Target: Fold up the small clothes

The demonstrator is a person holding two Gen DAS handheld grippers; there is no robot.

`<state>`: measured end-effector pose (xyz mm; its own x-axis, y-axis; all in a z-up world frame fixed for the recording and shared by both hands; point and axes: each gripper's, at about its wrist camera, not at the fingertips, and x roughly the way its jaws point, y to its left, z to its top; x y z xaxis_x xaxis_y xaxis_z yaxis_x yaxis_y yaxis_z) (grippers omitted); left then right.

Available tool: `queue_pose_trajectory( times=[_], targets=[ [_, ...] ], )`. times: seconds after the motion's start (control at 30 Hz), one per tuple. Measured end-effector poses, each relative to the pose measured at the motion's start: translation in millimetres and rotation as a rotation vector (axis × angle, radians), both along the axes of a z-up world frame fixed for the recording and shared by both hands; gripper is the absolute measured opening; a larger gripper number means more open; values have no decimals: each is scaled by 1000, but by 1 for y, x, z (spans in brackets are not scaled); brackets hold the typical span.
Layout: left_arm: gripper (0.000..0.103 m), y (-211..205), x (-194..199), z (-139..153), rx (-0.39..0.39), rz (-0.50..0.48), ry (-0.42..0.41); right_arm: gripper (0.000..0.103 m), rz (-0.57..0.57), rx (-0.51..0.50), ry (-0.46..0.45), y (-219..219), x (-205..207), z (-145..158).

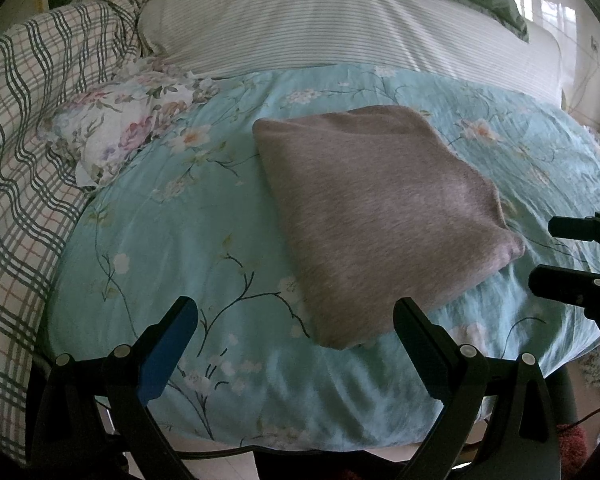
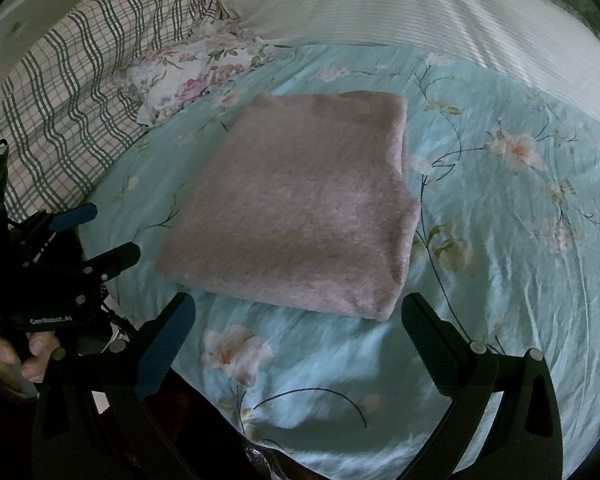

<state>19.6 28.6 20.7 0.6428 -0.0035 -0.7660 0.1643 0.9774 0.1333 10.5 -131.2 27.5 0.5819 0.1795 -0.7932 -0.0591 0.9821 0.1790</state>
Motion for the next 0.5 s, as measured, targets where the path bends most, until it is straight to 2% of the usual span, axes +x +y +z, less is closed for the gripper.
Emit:
queue_pose_trajectory(
  times=[0.5],
  targets=[
    [99,-5,10,-2,6,-5,7,102,-13,-28,-13,-4,4,2]
  ],
)
